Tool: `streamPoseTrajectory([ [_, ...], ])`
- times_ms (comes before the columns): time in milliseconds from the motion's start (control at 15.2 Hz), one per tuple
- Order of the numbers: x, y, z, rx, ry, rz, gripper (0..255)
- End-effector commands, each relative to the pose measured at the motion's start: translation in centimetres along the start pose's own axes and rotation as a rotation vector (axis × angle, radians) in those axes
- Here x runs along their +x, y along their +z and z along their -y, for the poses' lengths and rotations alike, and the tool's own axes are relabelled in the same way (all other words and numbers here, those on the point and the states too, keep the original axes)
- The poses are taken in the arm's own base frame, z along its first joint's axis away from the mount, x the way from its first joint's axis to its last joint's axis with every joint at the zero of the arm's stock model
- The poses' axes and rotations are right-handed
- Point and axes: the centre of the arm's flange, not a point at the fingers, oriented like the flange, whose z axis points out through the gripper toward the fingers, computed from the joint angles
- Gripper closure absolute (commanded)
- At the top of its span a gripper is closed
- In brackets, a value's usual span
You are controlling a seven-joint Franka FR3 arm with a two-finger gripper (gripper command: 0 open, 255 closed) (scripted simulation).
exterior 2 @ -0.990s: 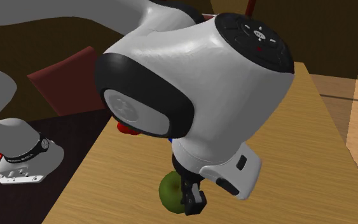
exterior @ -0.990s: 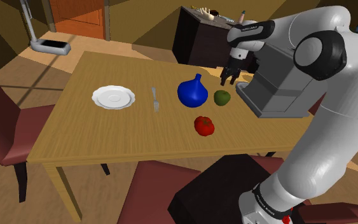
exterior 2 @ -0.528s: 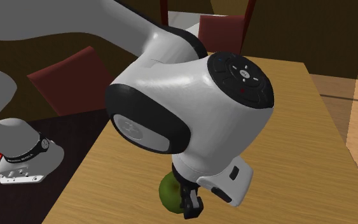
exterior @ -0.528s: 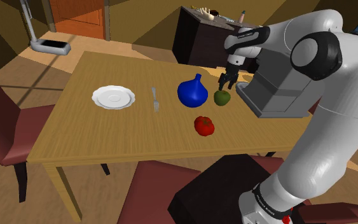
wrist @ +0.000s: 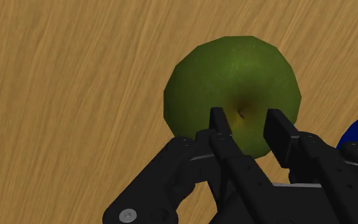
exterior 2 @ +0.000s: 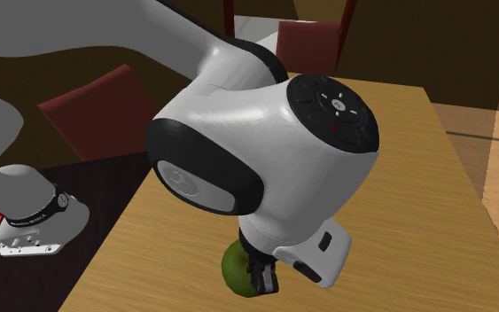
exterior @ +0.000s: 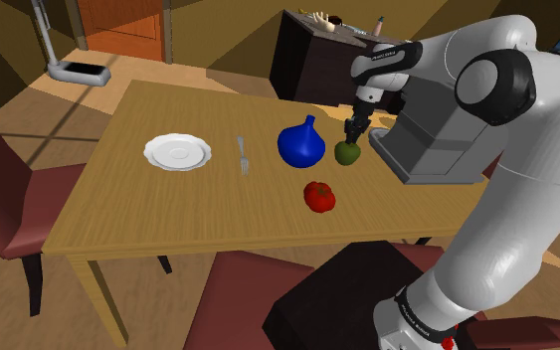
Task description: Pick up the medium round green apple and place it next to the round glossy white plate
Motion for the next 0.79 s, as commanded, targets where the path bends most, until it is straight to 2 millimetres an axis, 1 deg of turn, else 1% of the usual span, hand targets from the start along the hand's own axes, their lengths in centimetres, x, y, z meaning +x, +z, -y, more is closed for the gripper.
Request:
streamPoseTrajectory([
  [0, 0.0, 0.0, 0.0, 0.000, 0.000, 0.000, 255],
  [462, 0.0, 0.0, 0.0, 0.000, 0.000, 0.000, 255],
  [726, -0.3, -2.1, 0.1, 0.000, 0.000, 0.000, 255],
])
